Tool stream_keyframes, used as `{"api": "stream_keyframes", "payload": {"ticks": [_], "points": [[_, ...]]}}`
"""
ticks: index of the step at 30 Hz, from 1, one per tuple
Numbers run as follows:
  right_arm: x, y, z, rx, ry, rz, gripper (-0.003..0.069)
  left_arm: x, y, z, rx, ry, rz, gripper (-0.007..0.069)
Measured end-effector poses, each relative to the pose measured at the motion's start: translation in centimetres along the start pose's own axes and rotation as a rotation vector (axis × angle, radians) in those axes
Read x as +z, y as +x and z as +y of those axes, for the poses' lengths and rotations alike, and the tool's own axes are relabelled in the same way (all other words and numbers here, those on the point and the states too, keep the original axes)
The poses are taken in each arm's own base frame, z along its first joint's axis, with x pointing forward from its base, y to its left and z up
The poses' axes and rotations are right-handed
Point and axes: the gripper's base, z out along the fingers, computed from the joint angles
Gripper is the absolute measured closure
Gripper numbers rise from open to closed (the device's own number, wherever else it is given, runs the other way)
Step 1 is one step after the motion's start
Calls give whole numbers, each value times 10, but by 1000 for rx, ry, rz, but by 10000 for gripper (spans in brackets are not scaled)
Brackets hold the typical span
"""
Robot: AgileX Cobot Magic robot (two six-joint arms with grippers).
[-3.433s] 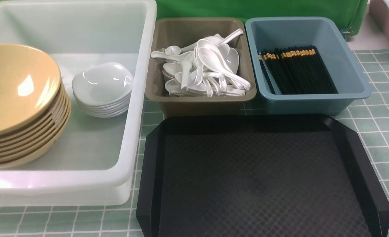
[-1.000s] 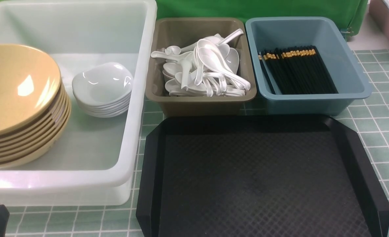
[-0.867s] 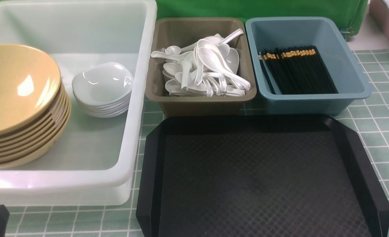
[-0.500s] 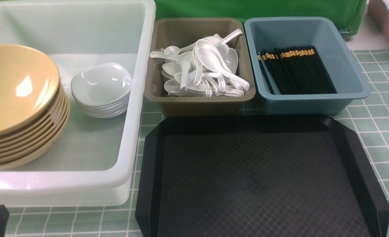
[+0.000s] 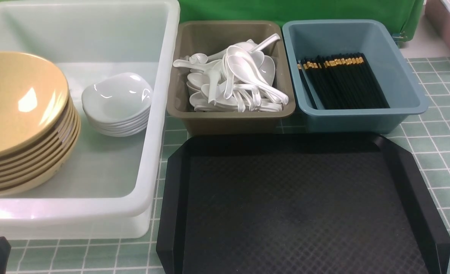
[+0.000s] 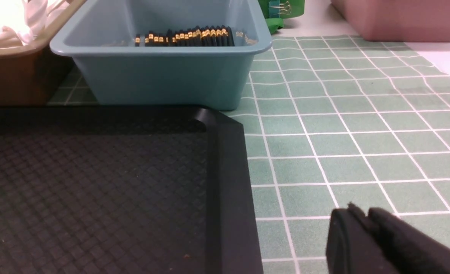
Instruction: On blue table put chopsticks spoon bowls plates into blue grey white boxes.
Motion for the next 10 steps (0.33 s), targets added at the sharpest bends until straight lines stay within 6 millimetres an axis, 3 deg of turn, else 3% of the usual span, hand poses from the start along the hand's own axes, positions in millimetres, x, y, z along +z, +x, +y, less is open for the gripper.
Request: {"api": "stream_keyframes", "payload": {"ticks": [10], "points": [[0,0,0,0,0,0,545,0,0,0,0,0,0,622]]}}
